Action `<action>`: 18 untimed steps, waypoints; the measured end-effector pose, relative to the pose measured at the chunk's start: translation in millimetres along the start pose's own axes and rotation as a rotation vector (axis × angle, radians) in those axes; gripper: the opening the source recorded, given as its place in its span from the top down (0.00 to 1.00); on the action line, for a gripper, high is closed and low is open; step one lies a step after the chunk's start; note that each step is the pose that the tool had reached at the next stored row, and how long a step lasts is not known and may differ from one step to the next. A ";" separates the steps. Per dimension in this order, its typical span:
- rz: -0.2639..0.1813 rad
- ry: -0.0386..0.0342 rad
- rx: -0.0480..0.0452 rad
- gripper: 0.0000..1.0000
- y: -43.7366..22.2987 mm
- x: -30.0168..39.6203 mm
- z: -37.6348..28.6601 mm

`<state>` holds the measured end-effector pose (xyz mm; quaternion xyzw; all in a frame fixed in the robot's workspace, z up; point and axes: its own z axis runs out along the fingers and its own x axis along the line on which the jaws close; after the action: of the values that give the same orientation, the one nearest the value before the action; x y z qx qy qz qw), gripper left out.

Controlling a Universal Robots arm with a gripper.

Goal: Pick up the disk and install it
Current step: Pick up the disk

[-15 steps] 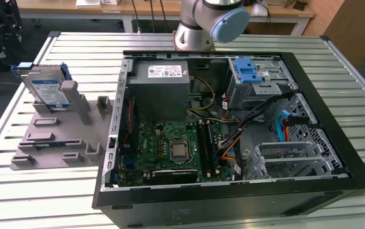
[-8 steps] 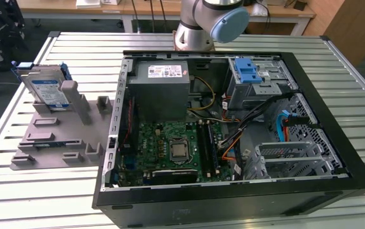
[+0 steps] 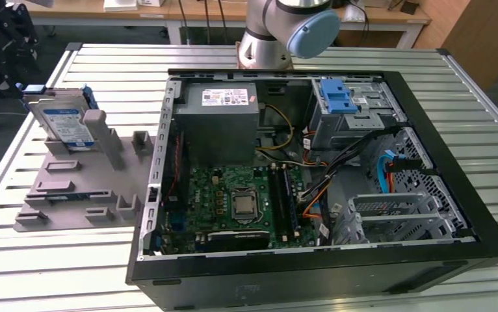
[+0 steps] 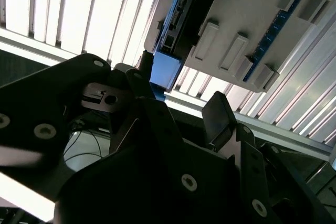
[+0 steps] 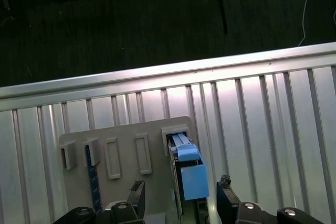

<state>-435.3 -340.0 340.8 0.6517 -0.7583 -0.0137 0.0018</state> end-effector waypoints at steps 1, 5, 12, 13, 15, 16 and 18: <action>0.000 -0.0002 -0.0001 0.36 0.0 0.0 0.0; 0.000 -0.0006 0.0000 0.36 0.0 0.0 0.3; 0.000 -0.0005 -0.0001 0.36 -0.1 0.0 0.4; 0.000 -0.0004 -0.0001 0.36 -0.1 -0.1 0.6; 0.000 0.0009 0.0004 0.36 -0.1 -0.5 2.3; 0.000 0.0012 0.0003 0.36 -0.1 -0.6 3.5; 0.000 0.0012 0.0002 0.36 0.1 -1.6 6.0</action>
<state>-435.3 -338.3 334.8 0.6517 -0.7584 -0.0132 0.0021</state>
